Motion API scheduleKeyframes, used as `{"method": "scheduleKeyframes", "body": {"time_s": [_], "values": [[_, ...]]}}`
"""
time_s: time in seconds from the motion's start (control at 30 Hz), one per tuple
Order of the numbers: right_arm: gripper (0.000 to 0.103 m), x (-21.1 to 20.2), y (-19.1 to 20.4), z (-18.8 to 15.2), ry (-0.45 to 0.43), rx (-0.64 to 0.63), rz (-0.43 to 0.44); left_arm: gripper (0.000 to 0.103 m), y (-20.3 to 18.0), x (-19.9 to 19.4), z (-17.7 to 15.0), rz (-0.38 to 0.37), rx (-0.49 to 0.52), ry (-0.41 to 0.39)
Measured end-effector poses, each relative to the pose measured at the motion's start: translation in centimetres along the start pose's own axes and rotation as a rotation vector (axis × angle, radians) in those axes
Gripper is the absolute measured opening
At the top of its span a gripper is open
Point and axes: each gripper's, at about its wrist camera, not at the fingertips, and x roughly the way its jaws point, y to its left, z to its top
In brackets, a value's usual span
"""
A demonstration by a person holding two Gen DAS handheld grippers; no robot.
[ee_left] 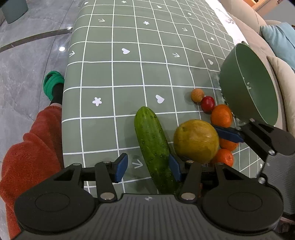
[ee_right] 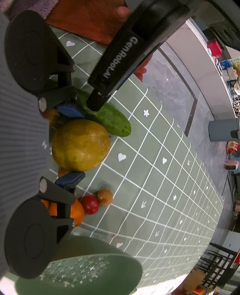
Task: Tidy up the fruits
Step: 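Move the right tool to the large yellow fruit while the left tool moves to the cucumber, then close the right tool on the yellow fruit while the left tool closes on the cucumber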
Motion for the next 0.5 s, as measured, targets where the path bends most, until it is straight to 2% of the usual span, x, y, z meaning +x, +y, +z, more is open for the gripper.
{"method": "scheduleKeyframes", "body": {"time_s": [0.27,0.4,0.5], "values": [[0.059,-3.8,-0.2,-1.5,-0.026,0.105,-0.062,0.060,-1.0,1.0,0.1,0.011,-0.012,0.007],[0.059,-5.0,-0.3,-2.7,-0.034,0.163,-0.088,0.048,-1.7,1.6,-0.2,0.018,-0.001,-0.013],[0.059,-5.5,-0.3,-3.5,-0.036,0.196,-0.105,0.046,-2.2,1.5,-0.5,0.029,0.020,-0.029]]}}
